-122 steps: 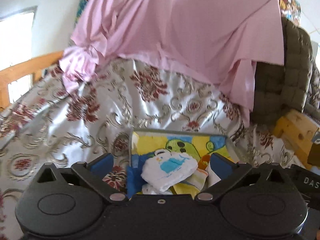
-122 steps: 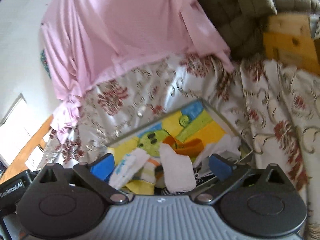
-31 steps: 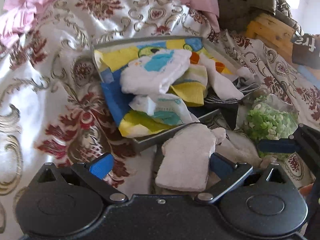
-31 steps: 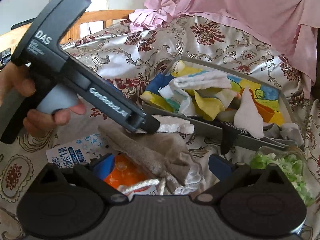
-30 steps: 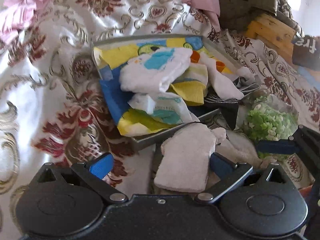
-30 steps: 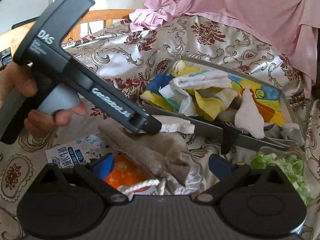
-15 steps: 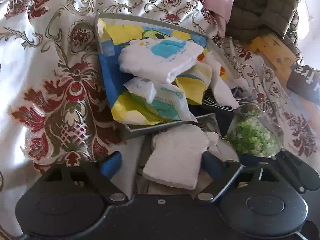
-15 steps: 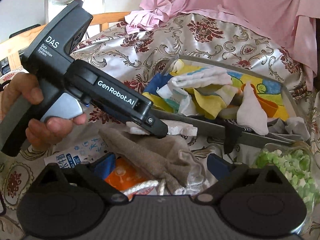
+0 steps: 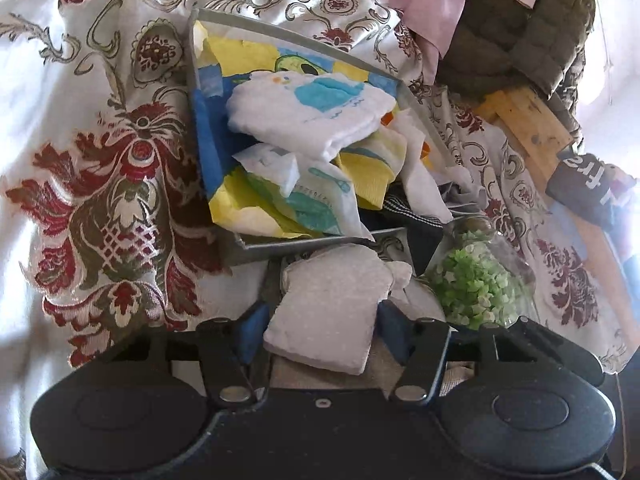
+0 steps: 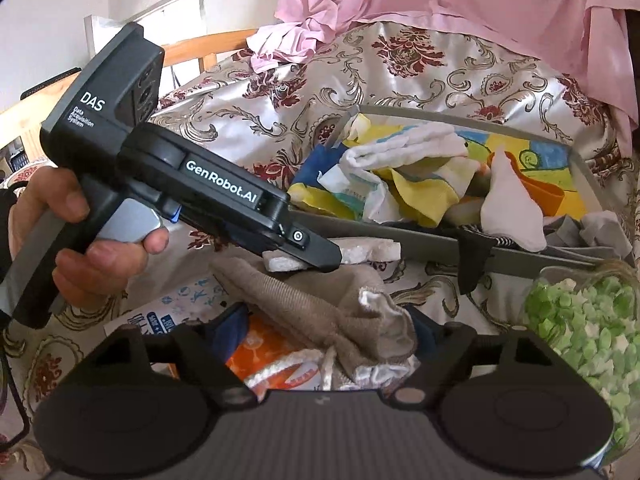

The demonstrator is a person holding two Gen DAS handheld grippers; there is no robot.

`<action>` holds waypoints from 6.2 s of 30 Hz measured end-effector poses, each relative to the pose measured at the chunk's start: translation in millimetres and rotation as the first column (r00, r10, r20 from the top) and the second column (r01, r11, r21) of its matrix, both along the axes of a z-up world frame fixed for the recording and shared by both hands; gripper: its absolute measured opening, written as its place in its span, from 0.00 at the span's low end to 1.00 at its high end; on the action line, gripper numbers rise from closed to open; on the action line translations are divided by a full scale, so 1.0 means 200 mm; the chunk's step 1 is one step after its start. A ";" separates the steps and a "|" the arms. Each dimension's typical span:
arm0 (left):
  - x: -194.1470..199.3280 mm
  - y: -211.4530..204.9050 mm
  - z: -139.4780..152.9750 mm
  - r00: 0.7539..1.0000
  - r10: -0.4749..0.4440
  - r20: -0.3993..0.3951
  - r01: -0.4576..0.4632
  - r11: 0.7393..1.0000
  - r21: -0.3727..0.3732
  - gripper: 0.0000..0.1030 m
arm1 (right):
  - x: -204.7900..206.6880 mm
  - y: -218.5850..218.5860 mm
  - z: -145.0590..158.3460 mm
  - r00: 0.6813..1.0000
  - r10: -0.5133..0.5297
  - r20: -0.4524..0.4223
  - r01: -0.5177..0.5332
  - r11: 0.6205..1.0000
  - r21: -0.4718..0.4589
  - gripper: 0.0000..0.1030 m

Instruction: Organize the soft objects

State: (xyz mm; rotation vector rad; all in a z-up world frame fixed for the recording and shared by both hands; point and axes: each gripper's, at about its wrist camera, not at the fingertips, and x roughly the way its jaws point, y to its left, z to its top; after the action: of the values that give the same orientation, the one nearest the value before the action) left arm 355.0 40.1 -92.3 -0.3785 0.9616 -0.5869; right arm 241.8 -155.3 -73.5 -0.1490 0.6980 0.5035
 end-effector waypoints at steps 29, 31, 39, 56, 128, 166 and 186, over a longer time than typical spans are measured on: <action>-0.29 -0.05 0.22 0.948 0.045 0.315 -0.120 0.968 0.222 0.60 | -0.05 0.01 0.04 0.999 -0.014 0.037 0.014 1.000 -0.013 0.44; -0.34 -0.06 0.26 0.937 0.054 0.346 -0.141 0.963 0.230 0.60 | -0.07 0.01 0.06 0.999 -0.018 0.048 0.019 1.000 -0.021 0.44; -0.50 -0.14 0.42 0.881 0.116 0.459 -0.257 0.932 0.257 0.60 | -0.15 -0.05 0.14 0.990 -0.077 0.117 0.082 0.996 -0.037 0.44; -0.22 -0.19 0.62 0.771 0.313 0.555 -0.441 0.891 0.110 0.60 | 0.19 -0.31 0.37 0.925 -0.279 0.260 0.240 0.956 0.171 0.44; 0.02 -0.45 0.84 0.795 0.407 0.450 -0.573 0.747 0.336 0.97 | 0.37 -0.71 0.52 0.807 -0.590 0.026 0.536 0.751 0.385 0.97; -0.95 -0.35 0.80 0.700 0.434 0.567 -0.626 0.755 0.195 0.99 | -0.47 -0.54 0.57 0.816 -0.540 0.208 0.476 0.830 0.290 1.00; -1.04 -0.22 0.69 0.653 0.499 0.570 -0.687 0.707 0.167 0.99 | -0.57 -0.53 0.51 0.781 -0.565 0.268 0.498 0.821 0.280 1.00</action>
State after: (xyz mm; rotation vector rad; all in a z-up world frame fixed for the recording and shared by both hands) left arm 146.8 -3.1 46.4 -0.1706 0.3792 0.1424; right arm 127.4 -261.4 28.6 0.1489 0.3182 -0.0145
